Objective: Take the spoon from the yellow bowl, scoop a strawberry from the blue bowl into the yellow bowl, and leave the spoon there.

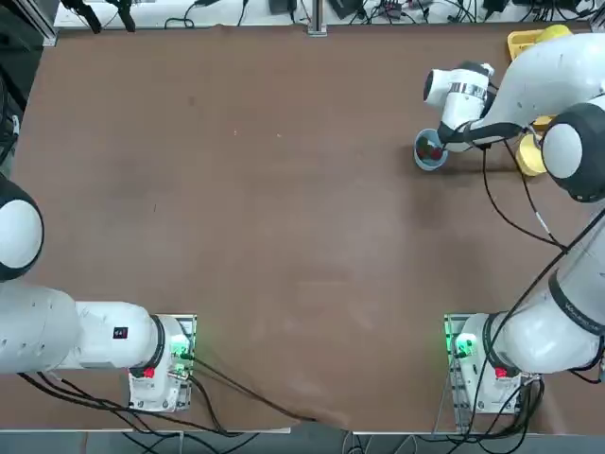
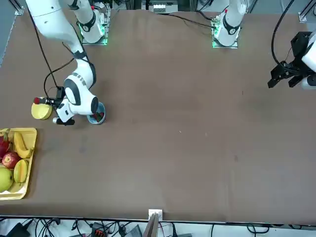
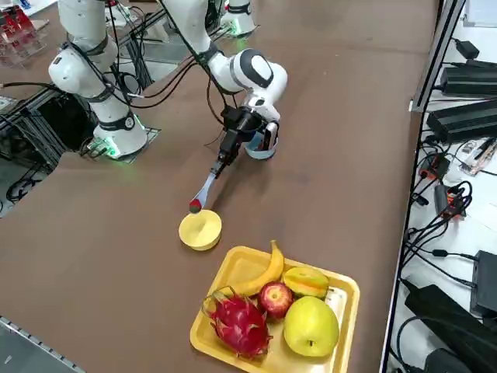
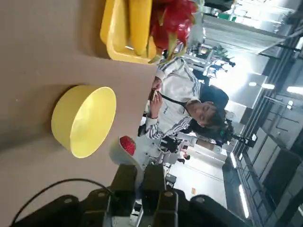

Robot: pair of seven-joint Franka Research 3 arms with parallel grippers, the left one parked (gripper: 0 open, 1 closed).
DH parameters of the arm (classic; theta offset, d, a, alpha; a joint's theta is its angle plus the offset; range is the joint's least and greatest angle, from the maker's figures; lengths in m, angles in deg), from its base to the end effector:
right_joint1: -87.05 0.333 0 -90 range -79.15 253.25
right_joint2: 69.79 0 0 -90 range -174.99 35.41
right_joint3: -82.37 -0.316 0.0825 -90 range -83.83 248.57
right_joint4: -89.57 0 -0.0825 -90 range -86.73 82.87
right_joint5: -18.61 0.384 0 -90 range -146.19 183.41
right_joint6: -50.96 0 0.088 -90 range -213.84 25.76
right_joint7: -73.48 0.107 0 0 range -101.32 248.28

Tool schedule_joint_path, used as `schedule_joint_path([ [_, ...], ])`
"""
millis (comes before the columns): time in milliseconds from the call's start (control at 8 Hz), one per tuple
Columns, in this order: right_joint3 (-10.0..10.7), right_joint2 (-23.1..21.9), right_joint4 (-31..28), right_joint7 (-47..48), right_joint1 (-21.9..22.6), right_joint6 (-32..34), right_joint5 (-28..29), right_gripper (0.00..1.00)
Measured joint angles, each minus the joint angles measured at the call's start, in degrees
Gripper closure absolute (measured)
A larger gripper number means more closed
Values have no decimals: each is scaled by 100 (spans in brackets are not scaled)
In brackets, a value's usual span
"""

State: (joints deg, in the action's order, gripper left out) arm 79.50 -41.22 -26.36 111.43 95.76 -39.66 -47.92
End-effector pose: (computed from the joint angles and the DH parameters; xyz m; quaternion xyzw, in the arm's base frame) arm 0.5394 0.0110 0.2072 0.7906 0.0776 -0.1428 0.5904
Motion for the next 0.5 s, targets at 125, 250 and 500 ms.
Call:
schedule_joint_path([
  [125,0,0,0,-246,-101,-133,0,89],
  [250,1,0,0,-444,-173,-270,0,89],
  [500,-10,4,45,-1029,-202,-406,0,89],
])
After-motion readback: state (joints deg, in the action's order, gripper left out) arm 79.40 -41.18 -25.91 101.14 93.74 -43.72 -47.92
